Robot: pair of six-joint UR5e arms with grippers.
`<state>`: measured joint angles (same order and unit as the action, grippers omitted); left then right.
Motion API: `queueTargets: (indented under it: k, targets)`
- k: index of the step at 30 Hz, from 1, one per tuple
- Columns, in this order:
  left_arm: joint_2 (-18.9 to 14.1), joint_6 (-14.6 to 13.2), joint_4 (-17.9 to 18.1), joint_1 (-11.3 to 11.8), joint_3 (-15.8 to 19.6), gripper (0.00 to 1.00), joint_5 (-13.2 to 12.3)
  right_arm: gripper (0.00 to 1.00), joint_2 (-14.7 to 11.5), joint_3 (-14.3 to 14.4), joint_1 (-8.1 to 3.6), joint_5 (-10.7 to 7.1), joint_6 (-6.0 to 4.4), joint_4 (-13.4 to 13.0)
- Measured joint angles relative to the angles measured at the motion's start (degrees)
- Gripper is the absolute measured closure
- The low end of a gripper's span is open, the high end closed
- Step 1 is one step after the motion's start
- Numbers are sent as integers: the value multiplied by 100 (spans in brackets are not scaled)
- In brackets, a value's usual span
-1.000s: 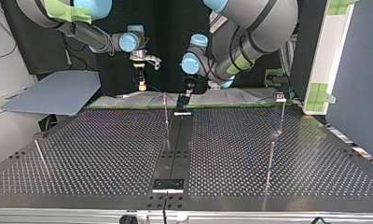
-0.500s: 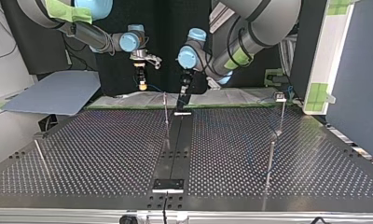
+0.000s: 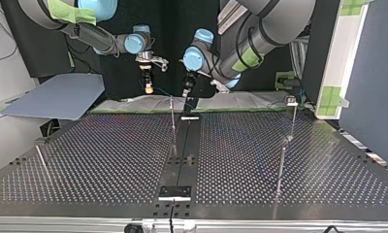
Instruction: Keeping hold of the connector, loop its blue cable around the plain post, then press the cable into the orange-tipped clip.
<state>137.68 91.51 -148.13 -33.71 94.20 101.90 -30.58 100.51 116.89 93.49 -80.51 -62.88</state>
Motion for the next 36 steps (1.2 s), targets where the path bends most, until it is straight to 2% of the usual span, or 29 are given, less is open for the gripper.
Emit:
queueTargets:
  k: [7, 18, 28, 36]
  targets:
    - [-3, -4, -2, 16, -9, 0, -101, 100, 2, 1, 0, -21, -20, 9]
    - [-2, -29, -60, -19, -129, 0, -105, 100, 3, 0, -4, -22, 0, 29]
    - [-2, -361, -172, -18, -131, 0, -72, 100, 2, 0, 4, -16, 7, 29]
    - [-1, -449, -192, -4, -131, 0, -62, 100, 2, 0, 5, -21, 7, 29]
